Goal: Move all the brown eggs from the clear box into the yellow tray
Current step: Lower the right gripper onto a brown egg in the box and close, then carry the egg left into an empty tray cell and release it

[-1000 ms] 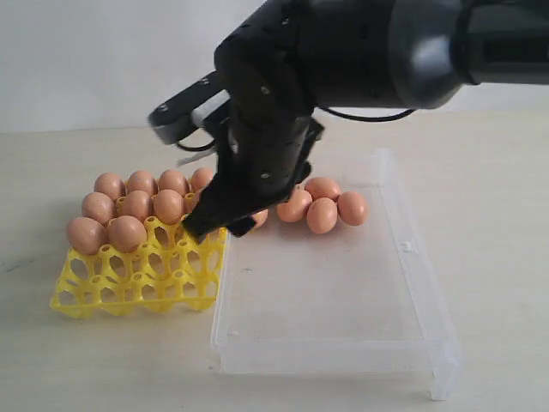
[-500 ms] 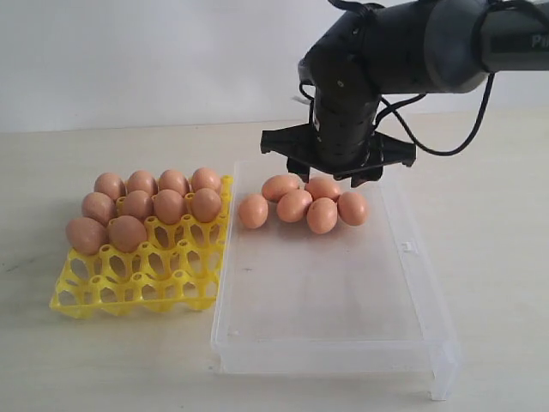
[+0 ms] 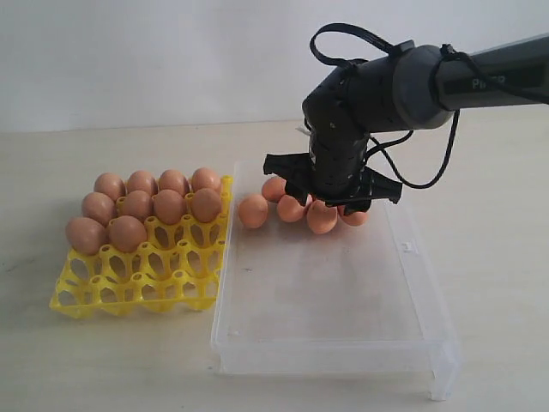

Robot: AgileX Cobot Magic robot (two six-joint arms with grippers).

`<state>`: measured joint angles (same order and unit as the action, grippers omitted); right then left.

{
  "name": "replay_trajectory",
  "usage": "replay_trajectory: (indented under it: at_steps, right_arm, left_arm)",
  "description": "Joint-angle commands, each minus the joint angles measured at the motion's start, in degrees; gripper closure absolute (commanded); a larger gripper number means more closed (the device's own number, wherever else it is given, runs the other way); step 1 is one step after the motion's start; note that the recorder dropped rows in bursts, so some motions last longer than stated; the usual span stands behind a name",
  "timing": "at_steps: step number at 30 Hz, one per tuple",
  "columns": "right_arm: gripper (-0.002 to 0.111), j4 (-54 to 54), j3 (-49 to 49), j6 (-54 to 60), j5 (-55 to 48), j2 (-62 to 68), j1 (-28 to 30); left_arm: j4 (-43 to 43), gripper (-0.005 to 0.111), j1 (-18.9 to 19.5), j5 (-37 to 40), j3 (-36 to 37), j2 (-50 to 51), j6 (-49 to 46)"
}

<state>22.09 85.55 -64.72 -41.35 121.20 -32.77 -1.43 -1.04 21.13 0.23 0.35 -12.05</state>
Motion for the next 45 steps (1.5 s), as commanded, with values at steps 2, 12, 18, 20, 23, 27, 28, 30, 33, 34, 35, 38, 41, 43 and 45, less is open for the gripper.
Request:
replay_trajectory:
  at_steps: [2,12,18,20,23,27,28,30,33,34,35,38,41,43,45]
  right_arm:
    - [0.049,-0.62,-0.01,2.14,1.17,1.48,0.8]
    - [0.057,0.54,0.21,3.27,2.59,4.36,1.46]
    - [0.108,-2.02,0.21,11.36,0.53,3.51,1.46]
    - [0.108,-5.31,0.21,18.46,1.02,2.64,1.31]
    - [0.108,-8.7,-0.06,30.73,1.55,0.33,-0.06]
    - [0.108,-10.58,-3.67,48.08,11.37,-4.68,-4.36]
    - [0.108,-12.9,-5.05,51.87,16.47,-5.79,-5.51]
    - [0.108,-19.88,-7.22,59.39,26.85,-6.9,-7.57]
    - [0.108,-30.93,-9.31,69.09,40.84,-6.68,-10.65]
    - [0.108,-32.27,-9.48,70.97,44.5,-6.09,-11.61]
    - [0.108,-32.18,-9.64,71.39,47.64,-5.48,-12.34]
    - [0.108,-31.27,-9.73,71.06,54.53,-2.34,-13.58]
    - [0.108,-27.9,-9.73,70.69,58.08,1.01,-13.9]
    - [0.108,-26.57,-9.73,69.55,58.22,2.52,-13.9]
    - [0.108,-26.16,-9.73,67.76,58.12,3.62,-13.9]
  left_arm:
    - [0.0,0.107,-0.11,-0.45,-0.23,-0.35,0.25]
    - [0.0,0.107,-0.11,-0.45,-0.23,-0.35,0.25]
    - [0.0,0.107,-0.11,-0.45,-0.23,-0.35,0.25]
    - [0.0,0.107,-0.11,-0.45,-0.23,-0.35,0.25]
    - [0.0,0.107,-0.11,-0.45,-0.23,-0.35,0.25]
    - [0.0,0.107,-0.11,-0.45,-0.23,-0.35,0.25]
    - [0.0,0.107,-0.11,-0.45,-0.23,-0.35,0.25]
    - [0.0,0.107,-0.11,-0.45,-0.23,-0.35,0.25]
    - [0.0,0.107,-0.11,-0.45,-0.23,-0.35,0.25]
    - [0.0,0.107,-0.11,-0.45,-0.23,-0.35,0.25]
    - [0.0,0.107,-0.11,-0.45,-0.23,-0.35,0.25]
    - [0.0,0.107,-0.11,-0.45,-0.23,-0.35,0.25]
    - [0.0,0.107,-0.11,-0.45,-0.23,-0.35,0.25]
    - [0.0,0.107,-0.11,-0.45,-0.23,-0.35,0.25]
    - [0.0,0.107,-0.11,-0.45,-0.23,-0.35,0.25]
